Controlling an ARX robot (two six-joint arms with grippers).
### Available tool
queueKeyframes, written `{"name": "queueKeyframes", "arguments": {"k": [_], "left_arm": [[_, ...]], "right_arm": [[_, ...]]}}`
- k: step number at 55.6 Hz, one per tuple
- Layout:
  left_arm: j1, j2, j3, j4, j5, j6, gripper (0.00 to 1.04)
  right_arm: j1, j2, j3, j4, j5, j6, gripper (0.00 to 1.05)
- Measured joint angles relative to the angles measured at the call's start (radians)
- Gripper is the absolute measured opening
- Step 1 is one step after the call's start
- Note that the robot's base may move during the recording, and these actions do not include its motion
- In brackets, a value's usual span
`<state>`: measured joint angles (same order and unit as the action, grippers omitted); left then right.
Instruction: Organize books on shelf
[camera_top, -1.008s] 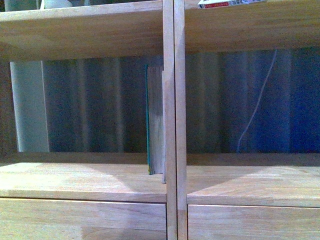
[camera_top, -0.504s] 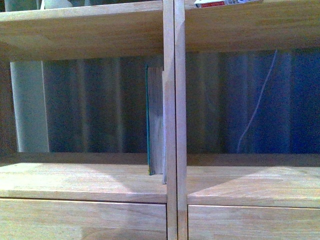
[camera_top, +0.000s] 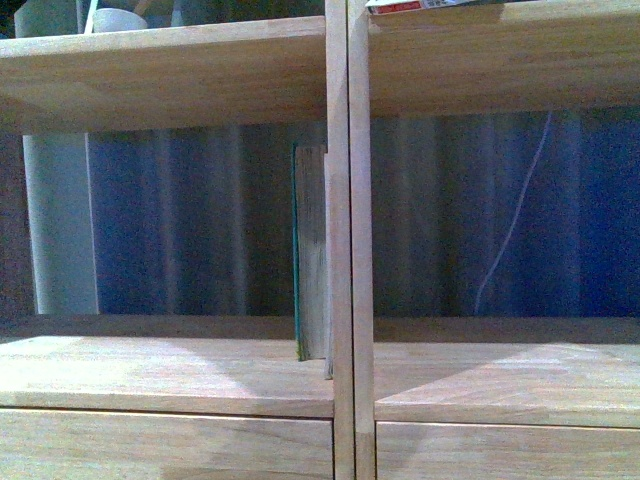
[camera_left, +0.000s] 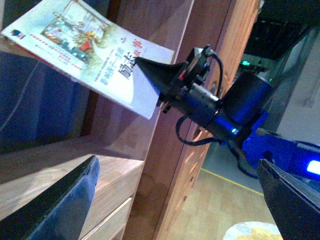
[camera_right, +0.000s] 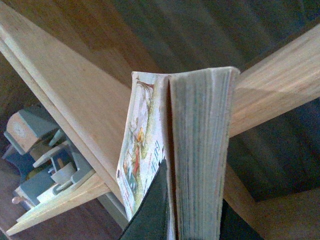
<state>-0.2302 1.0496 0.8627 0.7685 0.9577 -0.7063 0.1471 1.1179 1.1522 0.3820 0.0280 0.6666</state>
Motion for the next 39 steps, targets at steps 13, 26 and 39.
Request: {"name": "queueKeyframes", "arguments": {"k": [13,26,39], "left_arm": [[-0.014,0.089,0.108,0.017,-0.072,-0.121,0.97],[0.011,0.178,0.140,0.021,-0.096,-0.211,0.97],[-0.006,0.232,0.167,0.016,-0.128,-0.269,0.97]], "right_arm": [[0.009,0.006,0.004,0.007,0.001,0.014,0.07],[0.033,0.006,0.028,0.010,0.006,0.016,0.07],[0.068,0.006,0.064,0.010,0.002,0.016,0.07]]}}
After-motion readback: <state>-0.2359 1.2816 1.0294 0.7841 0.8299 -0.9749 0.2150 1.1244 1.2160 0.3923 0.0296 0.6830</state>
